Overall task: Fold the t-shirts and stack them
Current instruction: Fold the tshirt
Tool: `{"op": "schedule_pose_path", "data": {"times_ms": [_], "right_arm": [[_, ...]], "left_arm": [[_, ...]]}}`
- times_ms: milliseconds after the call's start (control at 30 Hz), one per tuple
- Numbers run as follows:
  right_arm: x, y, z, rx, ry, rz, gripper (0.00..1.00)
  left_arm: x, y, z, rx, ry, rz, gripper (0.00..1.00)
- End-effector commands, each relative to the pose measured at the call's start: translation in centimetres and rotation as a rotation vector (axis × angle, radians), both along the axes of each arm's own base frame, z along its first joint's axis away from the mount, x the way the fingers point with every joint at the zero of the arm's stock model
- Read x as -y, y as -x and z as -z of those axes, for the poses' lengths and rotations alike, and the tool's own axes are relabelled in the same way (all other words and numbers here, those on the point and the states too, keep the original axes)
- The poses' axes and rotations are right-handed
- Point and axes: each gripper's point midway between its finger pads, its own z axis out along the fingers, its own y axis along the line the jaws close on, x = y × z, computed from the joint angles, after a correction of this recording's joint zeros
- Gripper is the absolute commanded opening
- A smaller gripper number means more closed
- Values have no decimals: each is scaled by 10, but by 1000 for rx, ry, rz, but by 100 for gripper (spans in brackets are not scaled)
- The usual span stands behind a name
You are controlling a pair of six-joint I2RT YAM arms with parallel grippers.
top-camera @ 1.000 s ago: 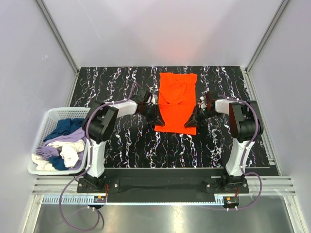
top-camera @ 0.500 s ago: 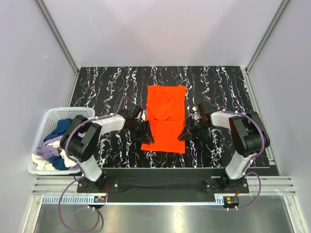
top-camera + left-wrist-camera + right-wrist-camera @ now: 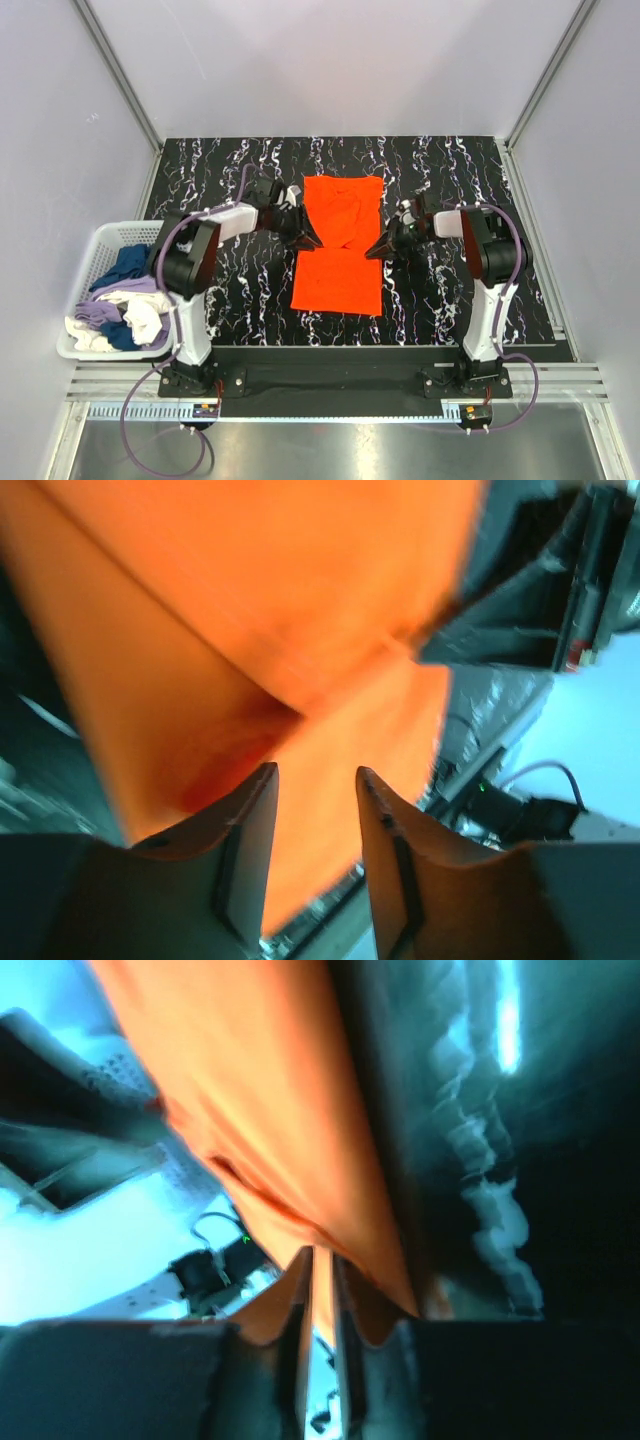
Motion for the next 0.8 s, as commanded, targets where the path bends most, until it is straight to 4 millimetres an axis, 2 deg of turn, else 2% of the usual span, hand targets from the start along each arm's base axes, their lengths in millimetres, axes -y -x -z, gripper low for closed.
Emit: {"op": "schedule_pose_path", "data": {"times_ms": [0, 100, 133, 167, 200, 267, 367, 433, 500, 633, 667, 733, 767], "right_arm": [[16, -14, 10, -31, -16, 40, 19], [23, -15, 9, -2, 34, -2, 18], [23, -16, 4, 10, 36, -6, 18], [23, -23, -11, 43, 42, -6, 19], [23, -27, -19, 63, 44, -7, 19], [22, -41, -40, 109, 42, 2, 19], [15, -58, -62, 141, -6, 16, 18], [11, -66, -67, 140, -26, 28, 18], [7, -77, -66, 131, -50, 26, 17], [0, -94, -53, 116, -61, 16, 17], [0, -101, -45, 111, -50, 22, 17], [5, -107, -32, 95, -13, 30, 16], [7, -111, -20, 77, 18, 39, 15]], "left_arm": [[-15, -6, 43, -70, 0, 20, 40], [-28, 1, 64, -111, -37, 47, 38], [-31, 2, 62, -98, -41, 49, 37], [-33, 1, 58, -74, -53, 53, 37], [-34, -2, 42, -12, -60, 67, 38], [-36, -5, 27, 26, -81, 66, 40], [-30, -16, -8, 94, -43, 69, 44], [-22, -24, -26, 118, 1, 61, 45], [-11, -41, -45, 165, 55, 50, 46], [9, -67, -50, 153, 187, 25, 46], [11, -72, -29, 106, 190, 8, 46], [15, -89, -22, 102, 209, -24, 45], [14, -93, -2, 70, 192, -37, 44]]}}
